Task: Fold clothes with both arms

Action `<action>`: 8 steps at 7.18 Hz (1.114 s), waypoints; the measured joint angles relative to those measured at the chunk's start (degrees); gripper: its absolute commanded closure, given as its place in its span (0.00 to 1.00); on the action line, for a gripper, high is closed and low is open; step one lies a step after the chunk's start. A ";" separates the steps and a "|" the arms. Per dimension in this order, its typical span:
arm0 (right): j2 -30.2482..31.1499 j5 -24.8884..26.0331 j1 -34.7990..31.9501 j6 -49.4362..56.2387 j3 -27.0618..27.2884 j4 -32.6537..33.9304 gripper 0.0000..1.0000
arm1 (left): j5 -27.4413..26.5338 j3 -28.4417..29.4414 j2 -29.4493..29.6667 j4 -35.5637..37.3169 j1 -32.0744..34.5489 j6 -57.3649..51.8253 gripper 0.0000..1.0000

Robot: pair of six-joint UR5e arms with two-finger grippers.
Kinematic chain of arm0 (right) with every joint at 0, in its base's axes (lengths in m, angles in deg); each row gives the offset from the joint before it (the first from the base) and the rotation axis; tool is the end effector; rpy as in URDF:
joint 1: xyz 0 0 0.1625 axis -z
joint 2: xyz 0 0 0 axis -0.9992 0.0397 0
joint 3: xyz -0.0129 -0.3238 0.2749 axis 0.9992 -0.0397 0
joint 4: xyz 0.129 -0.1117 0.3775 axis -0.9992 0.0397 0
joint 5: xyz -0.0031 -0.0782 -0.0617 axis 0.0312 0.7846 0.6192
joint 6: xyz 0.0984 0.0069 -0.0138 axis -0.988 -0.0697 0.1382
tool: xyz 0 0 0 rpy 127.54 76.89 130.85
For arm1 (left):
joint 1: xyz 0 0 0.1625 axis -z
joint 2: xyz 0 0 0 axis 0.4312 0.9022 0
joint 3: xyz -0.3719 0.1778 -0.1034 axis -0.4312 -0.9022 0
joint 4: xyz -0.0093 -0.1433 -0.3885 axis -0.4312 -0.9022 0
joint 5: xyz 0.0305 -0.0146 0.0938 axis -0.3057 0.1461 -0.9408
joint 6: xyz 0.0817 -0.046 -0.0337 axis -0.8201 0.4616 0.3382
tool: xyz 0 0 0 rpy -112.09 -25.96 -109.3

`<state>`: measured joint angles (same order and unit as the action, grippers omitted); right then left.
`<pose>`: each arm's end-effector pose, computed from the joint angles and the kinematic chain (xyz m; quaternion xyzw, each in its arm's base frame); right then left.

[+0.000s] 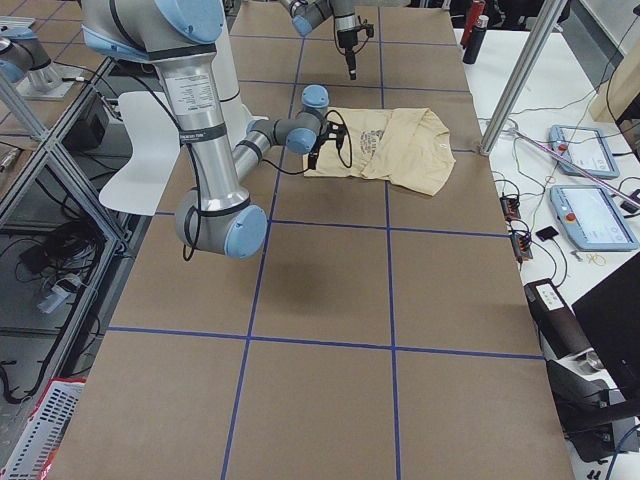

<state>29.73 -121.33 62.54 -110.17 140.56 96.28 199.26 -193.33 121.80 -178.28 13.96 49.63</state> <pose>-0.4964 -0.3409 0.3049 -0.0328 -0.4660 0.0501 0.8828 0.3782 -0.4344 0.2820 0.0803 0.5347 -0.0834 0.8371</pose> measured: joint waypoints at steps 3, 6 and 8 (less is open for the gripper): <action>0.61 0.92 1.31 0.00 -0.88 0.44 0.00 | 0.05 -0.01 0.11 0.00 -0.38 0.12 0.00; 0.56 0.90 1.40 0.01 -1.42 0.75 0.03 | -0.01 -0.01 0.31 0.05 -0.57 0.31 0.00; 0.45 0.89 1.32 0.02 -2.29 0.74 0.17 | -0.01 -0.01 0.43 0.07 -0.70 0.32 0.00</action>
<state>30.19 -120.43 63.86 -110.15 138.27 97.02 199.25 -193.34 122.23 -178.21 13.26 49.95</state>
